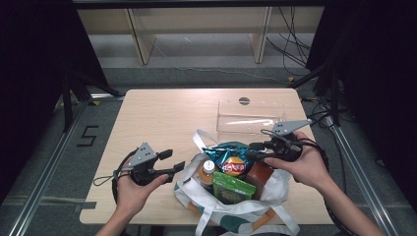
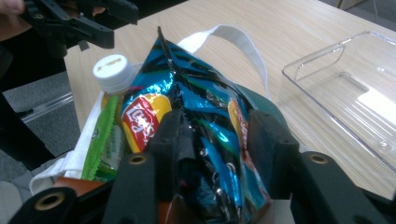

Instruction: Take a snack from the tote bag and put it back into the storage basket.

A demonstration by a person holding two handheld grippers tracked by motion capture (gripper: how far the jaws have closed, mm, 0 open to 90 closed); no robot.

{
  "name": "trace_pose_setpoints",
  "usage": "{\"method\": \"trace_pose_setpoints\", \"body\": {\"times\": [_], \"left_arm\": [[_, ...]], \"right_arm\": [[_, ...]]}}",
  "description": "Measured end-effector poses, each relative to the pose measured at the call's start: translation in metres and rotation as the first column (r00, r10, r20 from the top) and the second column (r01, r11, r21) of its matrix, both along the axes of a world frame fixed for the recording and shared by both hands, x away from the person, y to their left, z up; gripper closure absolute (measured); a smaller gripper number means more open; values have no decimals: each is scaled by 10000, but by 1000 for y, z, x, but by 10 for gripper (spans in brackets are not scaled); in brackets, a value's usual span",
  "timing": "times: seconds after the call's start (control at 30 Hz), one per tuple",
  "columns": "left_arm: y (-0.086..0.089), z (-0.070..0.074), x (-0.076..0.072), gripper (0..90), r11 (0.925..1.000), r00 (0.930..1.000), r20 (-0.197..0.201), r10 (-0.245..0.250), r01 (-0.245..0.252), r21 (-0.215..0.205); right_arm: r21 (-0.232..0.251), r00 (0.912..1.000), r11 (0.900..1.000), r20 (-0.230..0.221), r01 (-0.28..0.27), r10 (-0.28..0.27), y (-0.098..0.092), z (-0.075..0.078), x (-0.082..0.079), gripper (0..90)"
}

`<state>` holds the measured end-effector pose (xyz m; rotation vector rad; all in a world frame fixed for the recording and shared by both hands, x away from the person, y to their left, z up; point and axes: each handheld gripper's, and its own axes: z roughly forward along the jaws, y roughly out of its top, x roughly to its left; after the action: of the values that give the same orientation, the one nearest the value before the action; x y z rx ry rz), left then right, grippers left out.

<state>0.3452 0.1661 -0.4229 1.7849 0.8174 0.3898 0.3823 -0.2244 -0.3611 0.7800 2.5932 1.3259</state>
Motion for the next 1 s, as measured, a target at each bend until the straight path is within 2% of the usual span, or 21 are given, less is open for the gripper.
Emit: {"method": "trace_pose_setpoints", "body": {"times": [0.07, 0.13, 0.2, 0.27, 0.3, 0.37, 0.43, 0.5, 0.53, 0.57, 0.6, 0.7, 0.8, 0.83, 0.87, 0.93, 1.0], "left_arm": [[1, 0, 0, 356, 9999, 10000, -33, 5, -4, 126], [1, 0, 0, 356, 9999, 10000, -31, 5, -5, 132], [1, -1, 0, 356, 10000, 10000, -12, -35, 35, 47], [1, -1, 0, 356, 10000, 9999, -97, 40, -40, -7], [1, -1, 0, 356, 10000, 10000, -77, 22, -22, 23], [1, -1, 0, 356, 9999, 10000, -37, 2, -2, 144], [0, -1, 0, 356, 9999, 10000, -66, 12, -12, 131], [0, -1, -1, 356, 9999, 9999, -103, 48, -47, 123], [1, -1, -1, 356, 9999, 10000, -54, 12, -11, 159], [1, -1, -1, 356, 9998, 10000, -38, 4, -3, 188], [1, -1, -1, 356, 9998, 10000, -44, 35, -34, 203], [1, -1, -1, 356, 9999, 9999, -97, 73, -72, 92], [2, -1, 0, 356, 9998, 10000, -38, 17, -16, 179], [2, -1, 0, 356, 9998, 10000, -41, 27, -26, 192], [2, -1, 0, 356, 9998, 10000, -41, 24, -23, 186], [3, -1, 0, 355, 9998, 10000, -52, 51, -50, 185], [3, -2, 0, 355, 9998, 10000, -56, 55, -54, 190]], "right_arm": [[-134, 9998, 9999, 172, 48, -46, 1, -1, 3, 640], [-120, 9997, 9996, -29, 251, -251, 3, -1, 1, 717], [-117, 9996, 9997, 220, 201, -198, 1, 2, -1, 774], [-106, 9975, 9997, 674, 225, -217, -1, 3, -1, 820], [-135, 9979, 9993, 550, 348, -340, -1, 4, -4, 834], [-265, 9958, 9992, 877, 293, -268, -2, 3, -4, 833], [-285, 9955, 9992, 920, 266, -239, -1, 3, -3, 777], [-476, 9969, 9986, 768, 210, -173, 0, 1, -3, 726], [-601, 9986, 9981, 520, 136, -105, 0, 0, -4, 718], [-467, 9979, 9987, 621, 189, -160, 1, -1, -4, 703], [-441, 9985, 9988, 520, 198, -175, 1, -2, -4, 693], [-477, 9983, 9988, 580, 106, -78, -5, -2, -2, 670], [-147, 9996, 9996, 187, 227, -224, -7, -5, -2, 661], [-137, 9993, 9996, 296, 245, -241, -8, -6, 0, 666], [-44, 9991, 9991, 63, 422, -422, -7, -6, -3, 667], [-137, 9990, 9994, 326, 319, -314, -6, -6, -1, 694], [-323, 9997, 9994, 240, 89, -81, -6, -6, -2, 810]]}}
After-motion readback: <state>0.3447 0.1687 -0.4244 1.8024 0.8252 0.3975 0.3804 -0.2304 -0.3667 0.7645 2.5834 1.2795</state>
